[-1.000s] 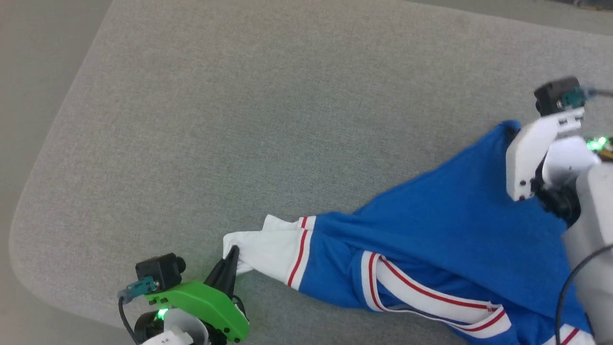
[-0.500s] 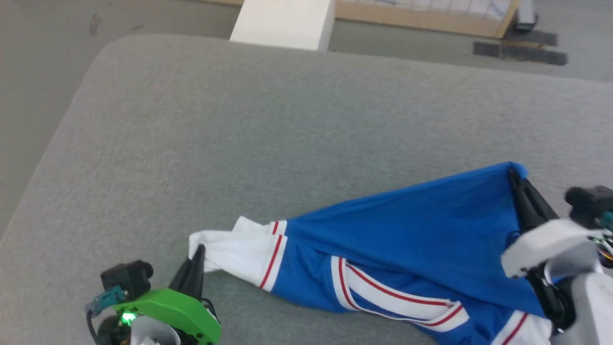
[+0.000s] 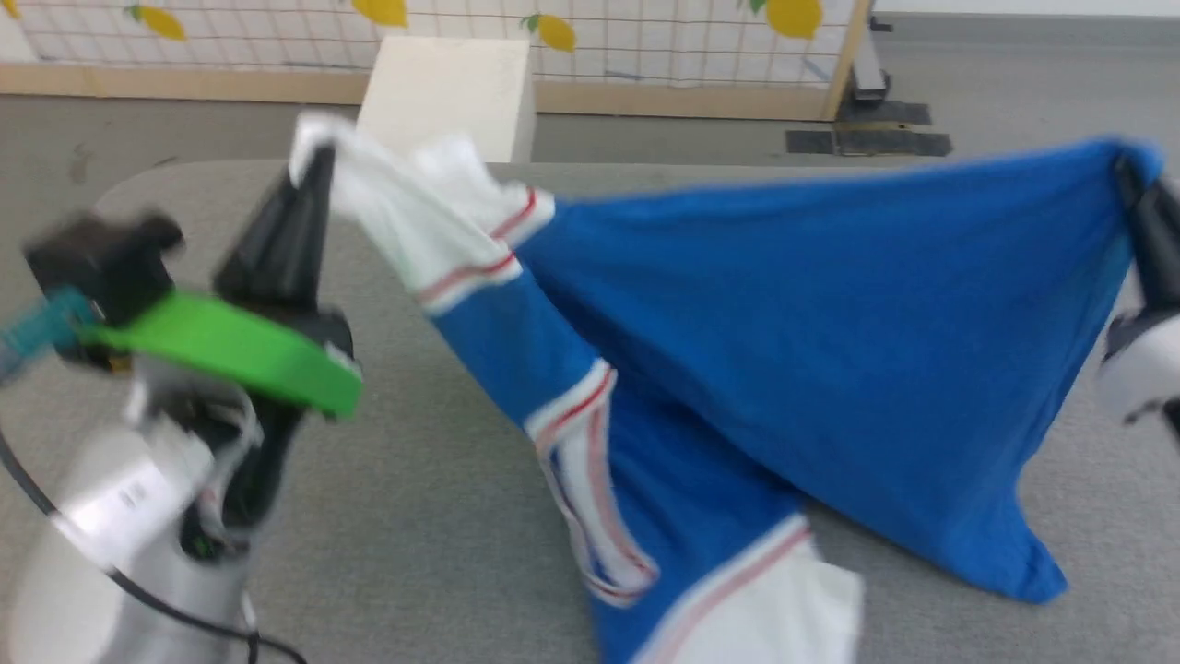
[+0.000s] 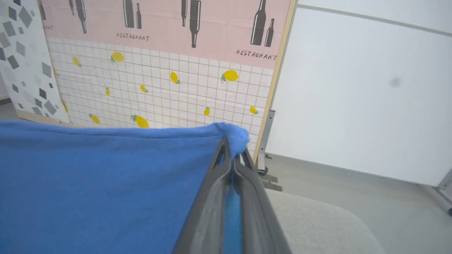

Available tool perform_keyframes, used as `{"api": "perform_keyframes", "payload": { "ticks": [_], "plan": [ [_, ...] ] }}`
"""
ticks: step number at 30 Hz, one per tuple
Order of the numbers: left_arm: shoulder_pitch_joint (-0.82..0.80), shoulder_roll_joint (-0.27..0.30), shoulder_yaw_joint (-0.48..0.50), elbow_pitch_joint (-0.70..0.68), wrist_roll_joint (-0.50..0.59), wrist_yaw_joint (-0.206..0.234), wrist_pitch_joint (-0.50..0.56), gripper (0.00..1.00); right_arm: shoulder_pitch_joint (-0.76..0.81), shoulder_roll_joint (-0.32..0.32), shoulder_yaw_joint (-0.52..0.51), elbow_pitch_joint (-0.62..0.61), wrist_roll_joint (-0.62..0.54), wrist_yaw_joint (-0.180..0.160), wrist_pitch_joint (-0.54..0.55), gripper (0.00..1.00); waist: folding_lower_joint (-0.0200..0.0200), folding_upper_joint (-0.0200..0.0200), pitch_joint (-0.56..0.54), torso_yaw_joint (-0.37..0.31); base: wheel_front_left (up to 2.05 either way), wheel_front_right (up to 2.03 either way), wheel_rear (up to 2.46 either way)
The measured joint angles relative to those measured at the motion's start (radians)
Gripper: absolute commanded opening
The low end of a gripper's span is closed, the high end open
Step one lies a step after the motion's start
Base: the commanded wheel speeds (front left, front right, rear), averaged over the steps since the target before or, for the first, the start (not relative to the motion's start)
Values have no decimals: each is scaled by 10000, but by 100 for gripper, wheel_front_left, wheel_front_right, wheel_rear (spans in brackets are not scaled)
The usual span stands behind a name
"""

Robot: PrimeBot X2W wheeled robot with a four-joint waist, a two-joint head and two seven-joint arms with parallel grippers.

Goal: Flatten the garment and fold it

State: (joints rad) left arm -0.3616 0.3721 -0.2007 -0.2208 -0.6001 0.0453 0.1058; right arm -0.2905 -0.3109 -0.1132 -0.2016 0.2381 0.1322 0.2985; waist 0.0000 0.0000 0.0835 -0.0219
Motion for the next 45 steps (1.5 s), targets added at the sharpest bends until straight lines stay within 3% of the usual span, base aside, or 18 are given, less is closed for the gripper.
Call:
{"api": "perform_keyframes", "payload": {
  "ticks": [6, 11, 19, 29, 35, 41, 45],
  "plan": [
    [-2480, 169, 263, 75, -337, -263, 686, 0, -1950, -1037, 548, -267, 86, 0, 1160, 0, 0, 0, 366, -295, 0, 0, 0],
    [-4732, 190, 435, 915, -616, -359, 1124, 0, -4034, -1277, 1062, 364, 113, 0, 1630, 0, 0, 0, 1050, -429, 0, 0, 0],
    [-8517, 623, 445, 2696, 115, -349, 1463, 0, -7598, -853, 1710, 2182, -324, 0, 1482, 0, 0, 0, 2494, -684, 0, 0, 0],
    [-12566, 610, 462, 4171, 895, -355, 297, 0, -10949, 205, 1160, 3977, -1438, 0, -380, 0, 1, 0, 4481, -1081, 0, 0, 0],
    [-12459, 554, 345, 4821, 775, -905, -257, 0, -10953, 405, 1103, 4567, -1605, 0, -1281, 0, 2, 0, 5240, -1191, 0, 0, 0],
    [-9497, 848, -270, 5766, 591, -1467, -585, 0, -9062, 382, 1998, 5290, -1106, 0, -1662, 0, 2, 0, 5171, -1111, 0, 0, 0],
    [-7482, 970, -803, 5979, 128, -1605, -619, 0, -7601, 188, 2665, 5451, -625, 2, -1670, 0, 2, 0, 4786, -1036, 0, 0, 0]
  ]
}}
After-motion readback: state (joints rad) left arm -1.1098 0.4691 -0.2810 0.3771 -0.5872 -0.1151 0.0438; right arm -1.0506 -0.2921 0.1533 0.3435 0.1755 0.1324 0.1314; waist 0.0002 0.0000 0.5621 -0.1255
